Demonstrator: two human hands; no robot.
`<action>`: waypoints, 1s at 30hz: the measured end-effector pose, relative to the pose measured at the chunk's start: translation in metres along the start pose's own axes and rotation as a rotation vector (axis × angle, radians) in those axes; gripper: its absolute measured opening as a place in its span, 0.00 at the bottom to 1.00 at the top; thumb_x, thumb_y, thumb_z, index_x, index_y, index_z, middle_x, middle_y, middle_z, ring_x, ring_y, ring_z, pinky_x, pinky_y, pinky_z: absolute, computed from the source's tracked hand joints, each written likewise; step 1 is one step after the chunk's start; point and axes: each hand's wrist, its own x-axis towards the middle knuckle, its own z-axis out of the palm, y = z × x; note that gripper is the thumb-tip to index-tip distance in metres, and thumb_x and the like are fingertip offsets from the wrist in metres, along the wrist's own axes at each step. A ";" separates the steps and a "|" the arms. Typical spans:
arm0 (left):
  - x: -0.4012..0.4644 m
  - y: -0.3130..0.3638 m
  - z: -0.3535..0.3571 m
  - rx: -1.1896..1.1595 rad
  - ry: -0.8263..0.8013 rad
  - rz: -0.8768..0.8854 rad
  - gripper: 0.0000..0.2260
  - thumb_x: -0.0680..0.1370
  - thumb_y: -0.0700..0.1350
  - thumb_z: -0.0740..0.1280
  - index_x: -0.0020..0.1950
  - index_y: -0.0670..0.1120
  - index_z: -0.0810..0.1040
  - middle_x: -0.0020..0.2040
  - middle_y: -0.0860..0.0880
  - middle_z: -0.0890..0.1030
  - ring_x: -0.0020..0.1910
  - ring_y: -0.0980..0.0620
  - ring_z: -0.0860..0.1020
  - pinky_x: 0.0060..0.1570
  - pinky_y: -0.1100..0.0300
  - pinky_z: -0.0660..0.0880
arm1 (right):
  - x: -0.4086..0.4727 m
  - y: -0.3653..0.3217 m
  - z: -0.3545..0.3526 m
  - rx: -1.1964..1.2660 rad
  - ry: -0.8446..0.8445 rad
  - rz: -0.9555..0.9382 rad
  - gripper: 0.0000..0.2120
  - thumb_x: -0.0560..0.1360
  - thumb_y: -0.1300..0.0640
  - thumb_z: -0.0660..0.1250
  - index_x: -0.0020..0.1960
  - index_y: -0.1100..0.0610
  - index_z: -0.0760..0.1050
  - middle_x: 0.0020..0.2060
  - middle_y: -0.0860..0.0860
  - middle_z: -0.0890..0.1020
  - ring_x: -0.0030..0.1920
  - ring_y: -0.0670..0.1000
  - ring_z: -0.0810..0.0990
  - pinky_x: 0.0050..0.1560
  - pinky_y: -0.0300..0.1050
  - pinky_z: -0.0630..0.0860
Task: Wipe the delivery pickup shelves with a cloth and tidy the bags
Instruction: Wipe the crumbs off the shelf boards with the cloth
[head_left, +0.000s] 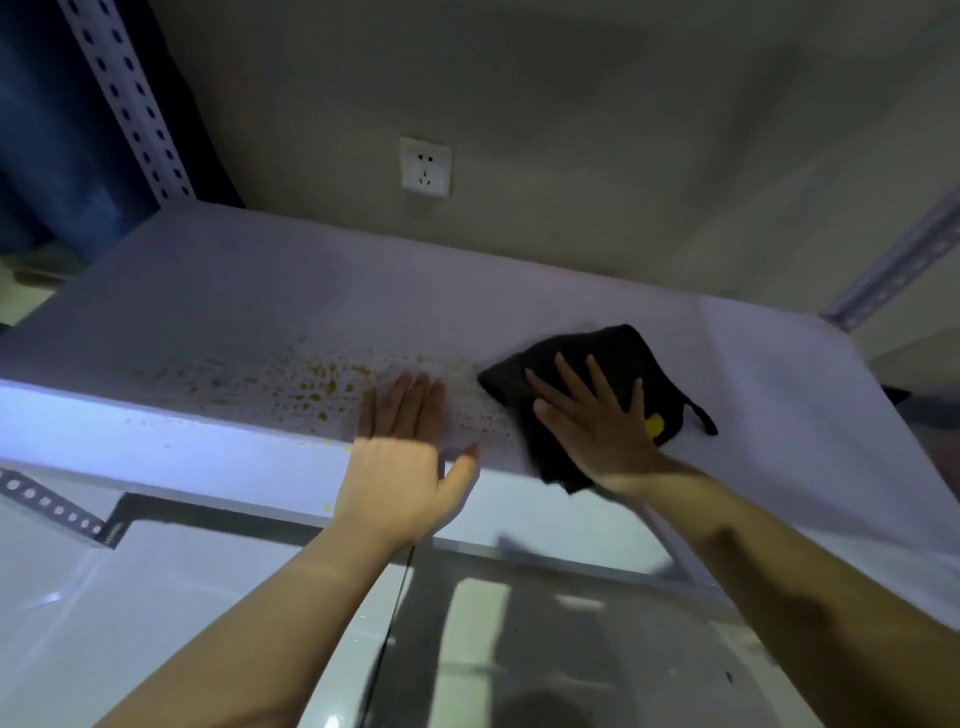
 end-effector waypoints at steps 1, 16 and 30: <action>0.000 0.000 -0.001 0.002 -0.007 0.003 0.33 0.73 0.59 0.55 0.68 0.37 0.71 0.67 0.39 0.73 0.69 0.39 0.68 0.69 0.39 0.60 | -0.019 -0.004 0.004 0.024 0.005 0.035 0.28 0.70 0.31 0.31 0.70 0.29 0.36 0.76 0.39 0.40 0.76 0.49 0.35 0.70 0.66 0.33; 0.001 -0.004 0.005 0.018 0.018 0.031 0.30 0.74 0.55 0.54 0.68 0.37 0.71 0.67 0.39 0.73 0.69 0.39 0.68 0.69 0.39 0.60 | -0.014 -0.005 0.008 -0.049 0.104 0.241 0.33 0.72 0.26 0.39 0.74 0.33 0.37 0.77 0.47 0.37 0.75 0.56 0.32 0.67 0.75 0.37; -0.015 -0.116 -0.057 0.198 0.045 -0.021 0.29 0.75 0.61 0.53 0.59 0.40 0.78 0.62 0.41 0.78 0.64 0.39 0.74 0.65 0.39 0.64 | -0.097 -0.043 0.029 -0.017 0.119 0.414 0.46 0.61 0.20 0.31 0.76 0.38 0.35 0.77 0.49 0.37 0.75 0.58 0.32 0.68 0.74 0.40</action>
